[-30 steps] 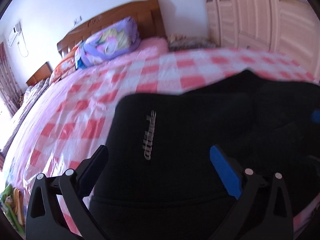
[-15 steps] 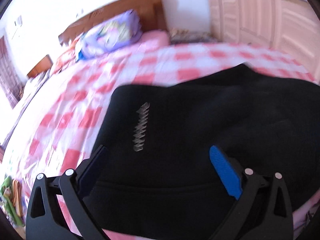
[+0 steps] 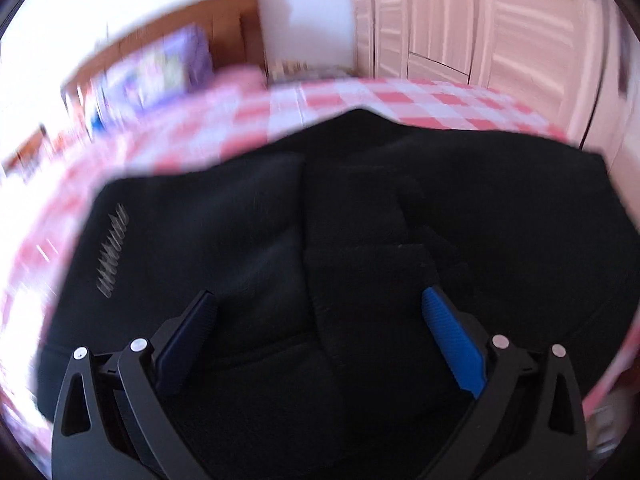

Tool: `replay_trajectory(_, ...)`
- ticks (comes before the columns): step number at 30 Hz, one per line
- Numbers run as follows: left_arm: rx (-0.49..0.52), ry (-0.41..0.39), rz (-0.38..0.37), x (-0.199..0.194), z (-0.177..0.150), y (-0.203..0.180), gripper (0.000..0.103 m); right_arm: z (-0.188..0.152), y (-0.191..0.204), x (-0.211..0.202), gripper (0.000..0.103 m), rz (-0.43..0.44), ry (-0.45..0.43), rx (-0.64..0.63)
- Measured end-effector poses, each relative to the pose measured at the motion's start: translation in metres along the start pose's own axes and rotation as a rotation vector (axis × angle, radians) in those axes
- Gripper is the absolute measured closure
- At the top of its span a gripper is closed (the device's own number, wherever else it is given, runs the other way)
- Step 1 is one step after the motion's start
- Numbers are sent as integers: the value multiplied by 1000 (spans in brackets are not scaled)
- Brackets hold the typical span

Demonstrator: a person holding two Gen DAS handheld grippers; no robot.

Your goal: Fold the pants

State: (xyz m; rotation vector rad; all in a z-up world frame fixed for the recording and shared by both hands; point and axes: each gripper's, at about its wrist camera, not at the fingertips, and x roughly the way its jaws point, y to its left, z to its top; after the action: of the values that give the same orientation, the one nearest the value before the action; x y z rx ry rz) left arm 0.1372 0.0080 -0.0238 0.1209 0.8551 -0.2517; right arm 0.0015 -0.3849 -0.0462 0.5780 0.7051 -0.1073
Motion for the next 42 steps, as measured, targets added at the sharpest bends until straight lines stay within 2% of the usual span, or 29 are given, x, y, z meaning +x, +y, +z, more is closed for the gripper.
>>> replay_trajectory(2, 26, 17, -3, 1, 1, -1, 1, 0, 1, 16, 4, 44, 55, 6)
replay_trajectory(4, 42, 25, 23, 2, 2, -6, 1, 5, 11, 28, 4, 41, 38, -42)
replay_trajectory(10, 34, 17, 25, 2, -1, -6, 1, 15, 16, 39, 4, 14, 33, -22)
replay_trajectory(15, 36, 14, 21, 0, -2, -5, 1, 14, 26, 41, 5, -31, 141, -139)
replay_trajectory(20, 33, 2, 26, -2, -5, -6, 1, 23, 19, 47, 4, -26, 96, -122)
replay_trajectory(23, 37, 9, 18, -1, -4, -6, 1, 32, 17, 54, 4, -52, 68, -102)
replay_trajectory(25, 38, 9, 15, -1, -4, -5, 1, 33, 19, 58, 4, -61, 61, -145)
replay_trajectory(27, 35, 6, 16, -1, -4, -6, 1, 29, 27, 59, 4, -83, 111, -221)
replay_trajectory(31, 30, 0, 17, -1, -4, -5, 1, 23, 14, 42, 16, -7, 149, -177)
replay_trajectory(33, 27, 0, 19, -1, -4, -5, 1, 25, 7, 40, 16, 30, 153, -160)
replay_trajectory(36, 26, 1, 23, -2, -4, -5, 1, 28, 21, 51, 14, -34, 161, -230)
replay_trajectory(38, 28, 5, 24, -2, -4, -5, 1, 28, 30, 58, 17, -73, 134, -270)
replay_trajectory(40, 29, 7, 22, -2, -3, -5, 1, 28, 29, 55, 34, -56, 118, -244)
replay_trajectory(42, 29, 6, 20, -1, -3, -4, 1, 26, 21, 41, 45, -21, 61, -213)
